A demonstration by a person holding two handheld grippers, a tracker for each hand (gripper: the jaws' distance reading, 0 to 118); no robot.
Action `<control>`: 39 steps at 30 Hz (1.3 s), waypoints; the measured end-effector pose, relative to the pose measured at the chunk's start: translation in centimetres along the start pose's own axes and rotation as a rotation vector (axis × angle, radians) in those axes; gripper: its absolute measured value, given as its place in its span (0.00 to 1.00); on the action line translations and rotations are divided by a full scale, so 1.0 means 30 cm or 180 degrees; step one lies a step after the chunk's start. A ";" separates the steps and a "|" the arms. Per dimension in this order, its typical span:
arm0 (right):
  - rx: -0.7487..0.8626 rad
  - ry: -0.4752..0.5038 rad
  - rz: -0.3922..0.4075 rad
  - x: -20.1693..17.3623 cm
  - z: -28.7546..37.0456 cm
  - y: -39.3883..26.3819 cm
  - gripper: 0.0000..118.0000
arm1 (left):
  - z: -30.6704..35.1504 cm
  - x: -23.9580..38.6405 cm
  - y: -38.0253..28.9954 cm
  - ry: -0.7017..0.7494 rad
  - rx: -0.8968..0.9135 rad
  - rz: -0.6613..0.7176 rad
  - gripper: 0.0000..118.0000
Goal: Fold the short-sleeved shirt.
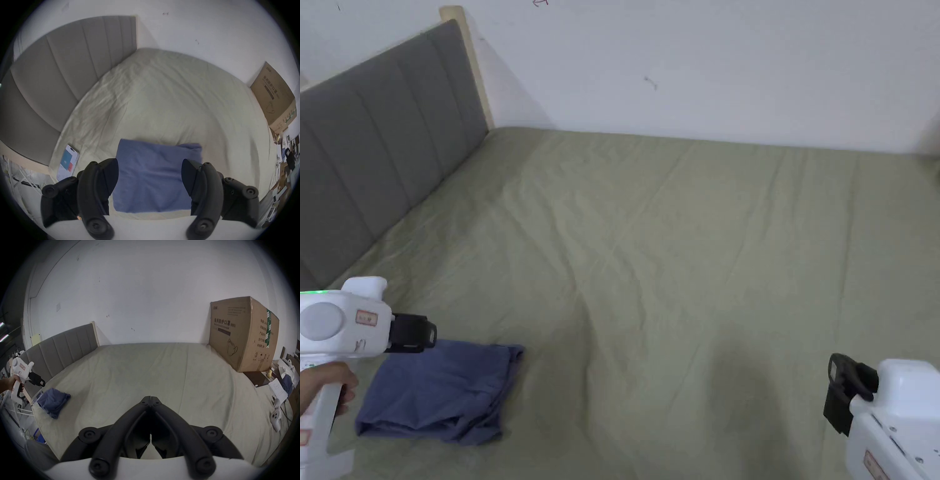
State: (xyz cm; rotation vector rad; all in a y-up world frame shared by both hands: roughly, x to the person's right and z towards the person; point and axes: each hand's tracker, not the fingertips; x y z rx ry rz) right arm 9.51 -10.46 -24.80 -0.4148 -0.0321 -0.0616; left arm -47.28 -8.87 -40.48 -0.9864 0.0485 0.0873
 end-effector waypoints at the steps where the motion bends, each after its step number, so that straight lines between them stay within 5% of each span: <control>1: 0.0072 0.0003 0.0004 0.008 0.020 0.021 0.00 | 0.045 0.031 0.004 -0.0004 0.0091 -0.0050 0.70; 14: 0.0867 -0.0300 0.0156 0.104 0.326 0.327 0.00 | 0.670 0.498 -0.091 -0.0244 0.2259 -0.0175 0.70; 21: 0.1192 -0.0485 0.0305 0.151 0.454 0.380 0.00 | 0.780 0.758 -0.225 -0.0387 0.3126 -0.0195 0.70; 28: 0.1381 -0.0658 0.0357 0.203 0.530 0.366 0.00 | 0.709 0.953 -0.334 -0.0448 0.3310 -0.0466 0.69; 30: 0.1403 -0.0699 0.0362 0.217 0.543 0.358 0.00 | 0.691 0.980 -0.356 -0.0483 0.3321 -0.0503 0.59; 31: 0.1410 -0.0722 0.0357 0.224 0.549 0.354 0.00 | 0.686 1.002 -0.368 -0.0535 0.3302 -0.0491 0.45; 33: 0.1411 -0.0755 0.0356 0.237 0.557 0.348 0.00 | 0.666 1.017 -0.375 -0.0602 0.3271 -0.0484 0.02; 39: 0.1402 -0.0812 0.0313 0.260 0.570 0.336 0.00 | 0.655 1.047 -0.389 -0.0763 0.3130 -0.0546 0.00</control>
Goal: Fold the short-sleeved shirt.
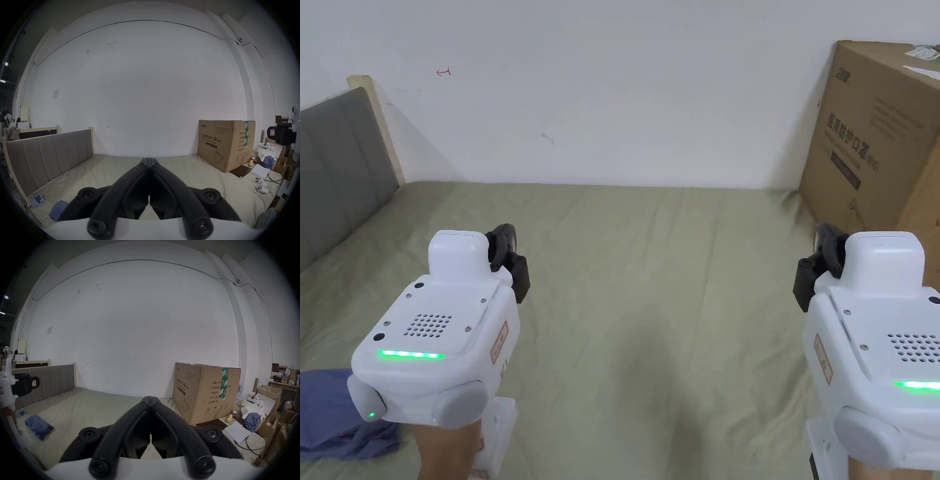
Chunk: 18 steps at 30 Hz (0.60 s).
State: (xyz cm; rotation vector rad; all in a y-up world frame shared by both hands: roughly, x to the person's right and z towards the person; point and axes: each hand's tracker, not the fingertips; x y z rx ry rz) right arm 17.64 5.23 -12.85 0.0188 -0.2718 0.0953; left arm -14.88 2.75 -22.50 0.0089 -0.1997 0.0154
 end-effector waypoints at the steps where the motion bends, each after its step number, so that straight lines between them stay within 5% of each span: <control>1: -0.0006 -0.0008 -0.0004 0.003 0.000 -0.001 0.00 | 0.001 0.004 0.001 0.0011 0.0005 -0.0059 0.00; 18: -0.0041 -0.0004 -0.0034 -0.005 0.013 -0.012 0.00 | 0.005 0.002 0.000 -0.0038 -0.0050 -0.0154 0.00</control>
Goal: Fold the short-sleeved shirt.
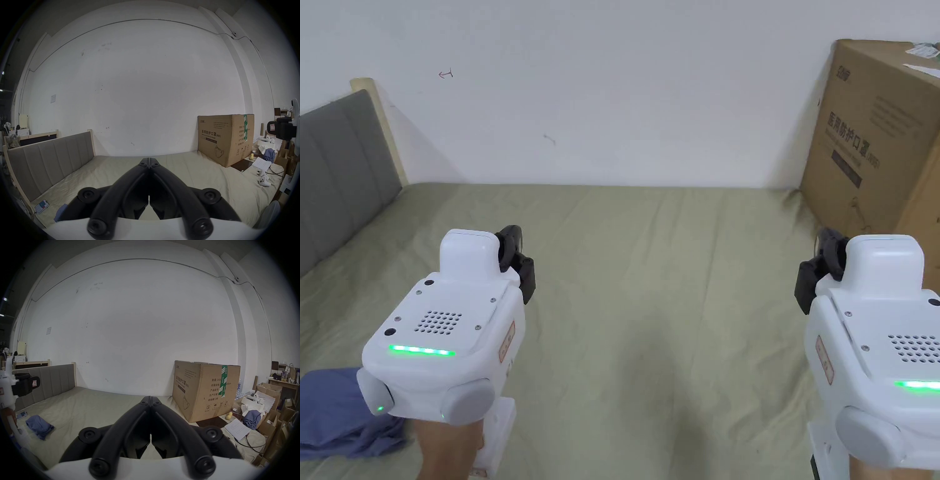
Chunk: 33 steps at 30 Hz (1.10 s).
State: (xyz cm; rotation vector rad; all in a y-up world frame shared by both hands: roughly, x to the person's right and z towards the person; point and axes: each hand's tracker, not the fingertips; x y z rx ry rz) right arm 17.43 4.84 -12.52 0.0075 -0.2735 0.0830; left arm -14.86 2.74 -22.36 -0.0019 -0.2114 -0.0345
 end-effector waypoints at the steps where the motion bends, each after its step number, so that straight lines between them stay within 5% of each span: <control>1: 0.0005 0.0003 -0.0001 -0.001 0.000 0.000 0.00 | 0.000 -0.001 -0.001 0.0000 -0.0002 -0.0004 0.00; 33: 0.0008 0.0051 0.0034 -0.019 0.000 -0.001 0.00 | 0.005 -0.017 -0.008 0.0044 -0.0010 -0.0034 0.00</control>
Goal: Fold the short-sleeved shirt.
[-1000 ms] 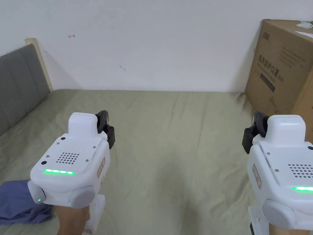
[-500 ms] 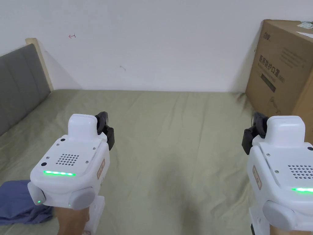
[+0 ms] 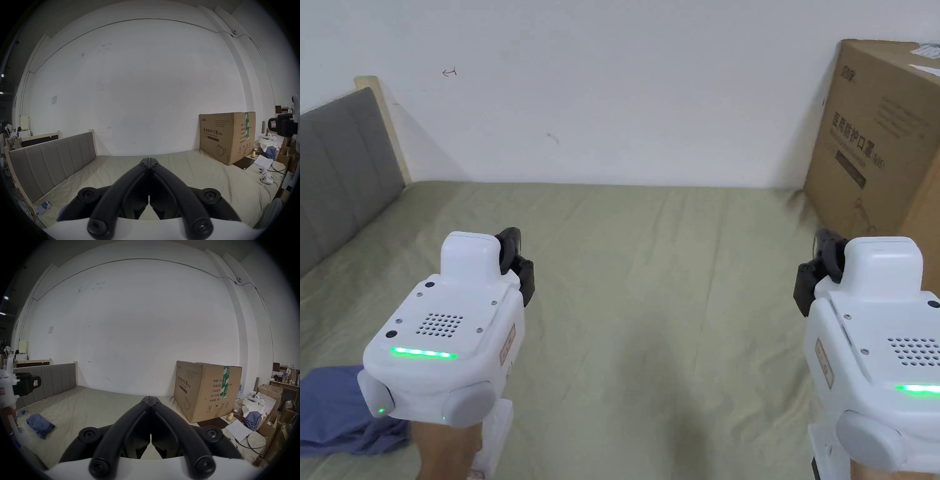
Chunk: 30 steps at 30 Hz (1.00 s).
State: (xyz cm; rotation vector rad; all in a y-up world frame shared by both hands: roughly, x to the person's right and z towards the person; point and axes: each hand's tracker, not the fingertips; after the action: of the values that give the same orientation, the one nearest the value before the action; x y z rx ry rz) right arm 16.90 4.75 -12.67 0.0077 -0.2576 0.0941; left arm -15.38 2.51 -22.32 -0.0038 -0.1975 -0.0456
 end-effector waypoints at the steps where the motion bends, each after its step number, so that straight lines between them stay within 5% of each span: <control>1: -0.0001 -0.0003 -0.0001 0.000 0.000 -0.001 0.00 | 0.000 0.000 -0.001 0.0009 -0.0003 -0.0007 0.00; 19: -0.0003 -0.0027 0.0006 0.002 0.007 -0.001 0.00 | 0.006 0.004 0.000 0.0045 0.0009 -0.0039 0.00; 21: -0.0026 -0.0040 0.0007 0.004 0.006 -0.001 0.01 | 0.007 -0.001 0.000 0.0061 0.0017 -0.0012 0.08; 22: -0.0041 -0.0044 0.0005 0.005 0.006 -0.002 0.10 | 0.007 -0.004 0.001 0.0058 0.0018 0.0006 0.17; 26: -0.0088 -0.0033 -0.0035 0.015 0.000 -0.006 0.79 | 0.001 -0.004 0.006 0.0082 -0.0005 -0.0002 0.86; 28: -0.0100 -0.0055 -0.0066 0.018 -0.001 -0.007 0.97 | 0.003 -0.003 0.004 0.0120 0.0021 -0.0022 0.98; 30: -0.0032 -0.0054 -0.0091 0.021 0.010 -0.008 1.00 | 0.004 -0.004 0.001 0.0102 0.0036 -0.0018 1.00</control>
State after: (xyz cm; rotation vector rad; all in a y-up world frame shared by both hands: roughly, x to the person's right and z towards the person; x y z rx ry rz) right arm 17.46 4.55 -12.20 0.0022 -0.2750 0.0642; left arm -15.52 2.54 -22.22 0.0088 -0.1658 -0.0503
